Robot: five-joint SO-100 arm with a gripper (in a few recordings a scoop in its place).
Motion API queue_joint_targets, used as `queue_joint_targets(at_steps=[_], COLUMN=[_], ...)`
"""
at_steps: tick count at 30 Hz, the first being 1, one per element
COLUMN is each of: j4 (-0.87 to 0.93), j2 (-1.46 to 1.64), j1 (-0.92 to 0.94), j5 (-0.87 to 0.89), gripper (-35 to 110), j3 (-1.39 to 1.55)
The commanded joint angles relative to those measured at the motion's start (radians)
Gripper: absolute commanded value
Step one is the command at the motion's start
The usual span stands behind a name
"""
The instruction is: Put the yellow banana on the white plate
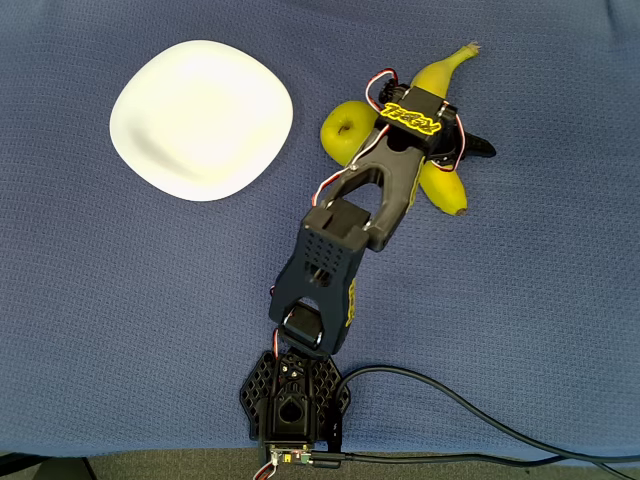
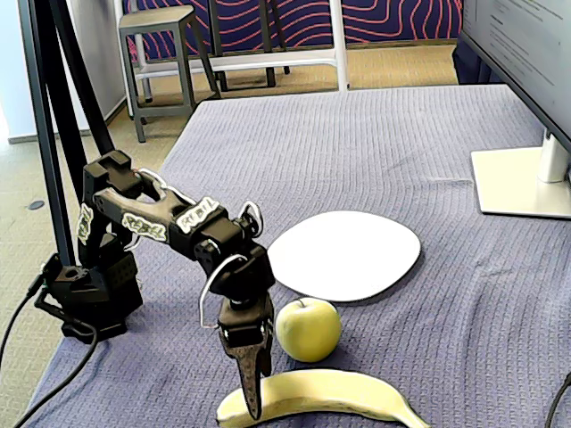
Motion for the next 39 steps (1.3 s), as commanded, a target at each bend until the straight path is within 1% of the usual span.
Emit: queue_joint_targets(at_steps=[1, 6, 10, 16, 17, 18, 19, 23, 25, 31, 39], j4=[-0.015, -0.031, -0.048, -0.066, -0.075, -0.086, -0.094, -0.100, -0.100, -0.095, 0.035], j2=[-0.015, -0.067, -0.101, -0.137, -0.140, -0.143, -0.143, -0.130, -0.123, -0.092, 0.058], j1=[0.000, -0.008, -0.011, -0.002, 0.002, 0.003, 0.005, 0.006, 0.005, 0.000, -0.028], j5=[-0.023, -0.040, -0.066, -0.094, -0.107, -0.126, -0.135, -0.156, -0.167, -0.166, -0.123], gripper=[48, 47, 40, 38, 34, 25, 21, 12, 1, 0, 0], j3=[-0.083, -0.103, -0.112, -0.123, -0.123, -0.121, -0.118, -0.115, -0.112, -0.097, -0.094])
